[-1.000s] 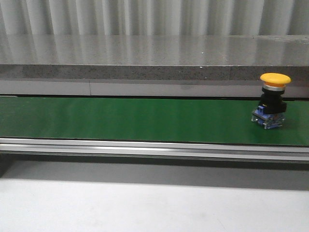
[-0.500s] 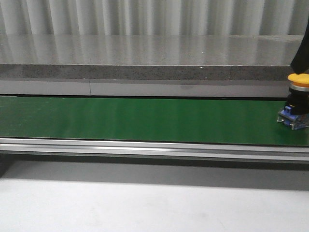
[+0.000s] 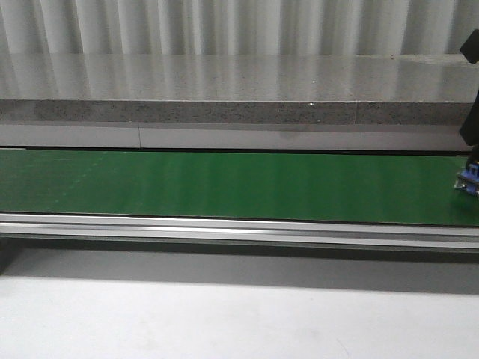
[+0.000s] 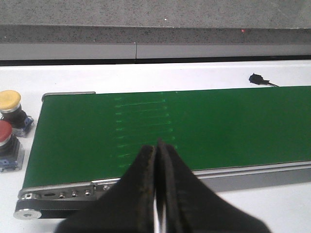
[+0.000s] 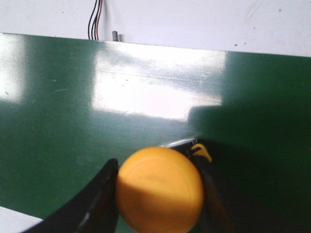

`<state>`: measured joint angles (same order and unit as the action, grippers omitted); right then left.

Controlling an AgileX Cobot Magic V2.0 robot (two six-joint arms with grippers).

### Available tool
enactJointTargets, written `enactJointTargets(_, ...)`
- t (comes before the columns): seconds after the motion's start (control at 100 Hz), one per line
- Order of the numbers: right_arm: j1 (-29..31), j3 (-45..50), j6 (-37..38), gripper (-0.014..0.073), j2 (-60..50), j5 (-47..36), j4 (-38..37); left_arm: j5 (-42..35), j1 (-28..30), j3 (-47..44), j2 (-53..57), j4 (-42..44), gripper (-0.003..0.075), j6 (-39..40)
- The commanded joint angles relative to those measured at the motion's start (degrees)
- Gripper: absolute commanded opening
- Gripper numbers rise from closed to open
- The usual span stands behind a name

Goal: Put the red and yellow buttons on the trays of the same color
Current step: 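Grasp the yellow button arriving at the belt end with the right gripper, then lower the yellow button into the yellow tray and open the right gripper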

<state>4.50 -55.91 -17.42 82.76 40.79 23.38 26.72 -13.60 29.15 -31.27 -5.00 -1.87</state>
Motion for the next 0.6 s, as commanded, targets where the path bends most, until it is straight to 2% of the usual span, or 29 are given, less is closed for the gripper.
enactJointTargets(0.0,0.0,-1.34,-0.81,0.0132,-2.3,-2.16,0.51,-4.09,-0.56,1.59,-0.11,-0.65,-0.002,0.03)
enactJointTargets(0.19,0.09,-1.34,2.51,0.0133,-7.56,-2.21,-1.67,-4.09,-0.56,1.59,-0.11,-0.65,-0.002,0.03)
enactJointTargets(0.32,0.86,-1.22,11.55,0.0133,-12.07,-0.89,-10.39,-4.09,-0.56,1.59,-0.11,-0.65,-0.002,0.03)
enactJointTargets(0.48,4.83,-1.22,23.99,0.0133,-16.86,4.21,-23.38,-4.09,-0.56,1.59,-0.11,-0.65,-0.002,0.03)
enactJointTargets(0.59,8.48,-0.06,27.92,0.0133,-20.55,5.91,-26.81,-4.09,-0.56,1.59,-0.11,-0.65,-0.002,0.03)
